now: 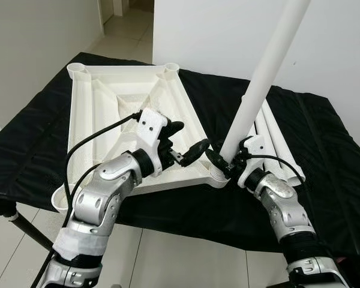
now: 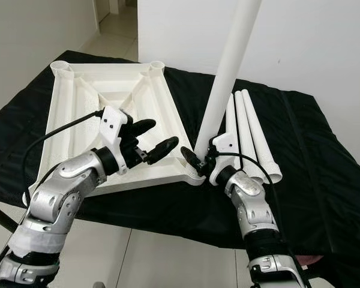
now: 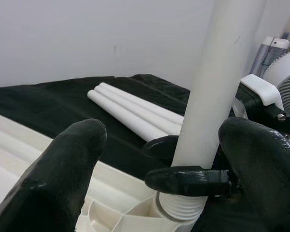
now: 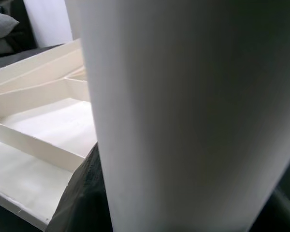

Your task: Building children table

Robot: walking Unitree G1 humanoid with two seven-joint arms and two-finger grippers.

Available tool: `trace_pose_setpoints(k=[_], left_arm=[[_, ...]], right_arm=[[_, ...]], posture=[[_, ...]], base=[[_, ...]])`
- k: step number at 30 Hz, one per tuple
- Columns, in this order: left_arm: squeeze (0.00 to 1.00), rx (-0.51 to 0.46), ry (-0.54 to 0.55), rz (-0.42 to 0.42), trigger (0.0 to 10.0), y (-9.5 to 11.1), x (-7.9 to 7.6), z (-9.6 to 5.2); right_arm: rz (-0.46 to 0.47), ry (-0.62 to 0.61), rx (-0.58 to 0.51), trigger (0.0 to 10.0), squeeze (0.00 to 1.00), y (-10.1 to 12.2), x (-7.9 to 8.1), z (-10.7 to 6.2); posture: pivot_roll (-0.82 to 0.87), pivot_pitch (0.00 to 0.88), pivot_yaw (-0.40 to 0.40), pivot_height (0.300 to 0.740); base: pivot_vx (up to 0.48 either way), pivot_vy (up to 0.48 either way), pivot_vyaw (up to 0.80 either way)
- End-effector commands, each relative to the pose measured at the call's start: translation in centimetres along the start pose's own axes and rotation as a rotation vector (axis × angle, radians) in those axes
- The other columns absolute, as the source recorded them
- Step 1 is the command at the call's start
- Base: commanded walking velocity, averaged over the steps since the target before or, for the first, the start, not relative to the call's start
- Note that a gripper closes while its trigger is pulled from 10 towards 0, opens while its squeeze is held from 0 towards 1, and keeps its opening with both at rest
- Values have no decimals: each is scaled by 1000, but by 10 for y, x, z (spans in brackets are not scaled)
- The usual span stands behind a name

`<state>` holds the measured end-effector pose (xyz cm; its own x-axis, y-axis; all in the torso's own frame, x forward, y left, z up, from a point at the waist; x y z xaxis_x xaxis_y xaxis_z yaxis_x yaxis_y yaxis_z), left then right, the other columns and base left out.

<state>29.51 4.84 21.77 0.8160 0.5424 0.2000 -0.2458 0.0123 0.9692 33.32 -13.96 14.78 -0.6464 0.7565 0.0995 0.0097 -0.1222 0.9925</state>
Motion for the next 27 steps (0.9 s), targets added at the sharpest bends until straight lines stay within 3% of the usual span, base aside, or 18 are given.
trace_pose_setpoints(k=[1, 4, 5, 6, 7, 8, 13, 27], left_arm=[[1000, -18, -72, -6, 10000, 3, -6, 4], [1000, -27, -87, -3, 10000, 7, -6, 4], [561, -39, -112, 0, 10000, 11, -8, 6], [561, -39, -112, 0, 10000, 11, -8, 6], [380, -47, -127, 3, 10000, 14, -8, 7], [0, -58, -150, 3, 10000, 19, -10, 8], [0, -77, -173, -4, 10000, 24, -11, 9], [0, -169, -257, -34, 10000, 50, -14, 17]], right_arm=[[-16, 14, -11, 10000, 0, 8, -1, -1], [-18, 15, -20, 10000, 0, 12, -2, -1], [-25, 19, -36, 10000, 0, 18, -3, 0], [-25, 19, -36, 10000, 0, 18, -3, 0], [-26, 25, -43, 10000, 0, 22, -3, 0], [-36, 29, -63, 10000, 0, 30, -3, 1], [-51, 46, -67, 10000, 0, 35, -3, 2], [-147, 256, 91, 10000, 0, 28, 17, 5]], posture=[[0, 0, -77, 740], [0, 0, -73, 740], [3, 0, -68, 740], [3, 0, -68, 740], [3, 0, -68, 740], [1, 0, -64, 740], [-2, 0, -60, 740], [-7, 0, -58, 740]], base=[[0, 0, 0], [0, 0, 0], [0, 0, 0], [0, 0, 0], [0, 0, 0], [0, 0, 0], [0, 0, 0], [0, 0, 0]])
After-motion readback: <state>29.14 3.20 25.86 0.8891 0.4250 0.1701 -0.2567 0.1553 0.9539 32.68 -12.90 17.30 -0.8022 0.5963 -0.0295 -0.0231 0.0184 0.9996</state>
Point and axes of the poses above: a point about 5 cm out from each wrist's last joint towards the gripper, its own z axis pointing out of the wrist towards the gripper, its own y axis along the axis of the wrist's last joint, x = y × z, the point moved 2 cm from there along z, pointing out of the wrist towards the gripper, and after that the axes turned 10 degrees about z, right-handed, at the moved point
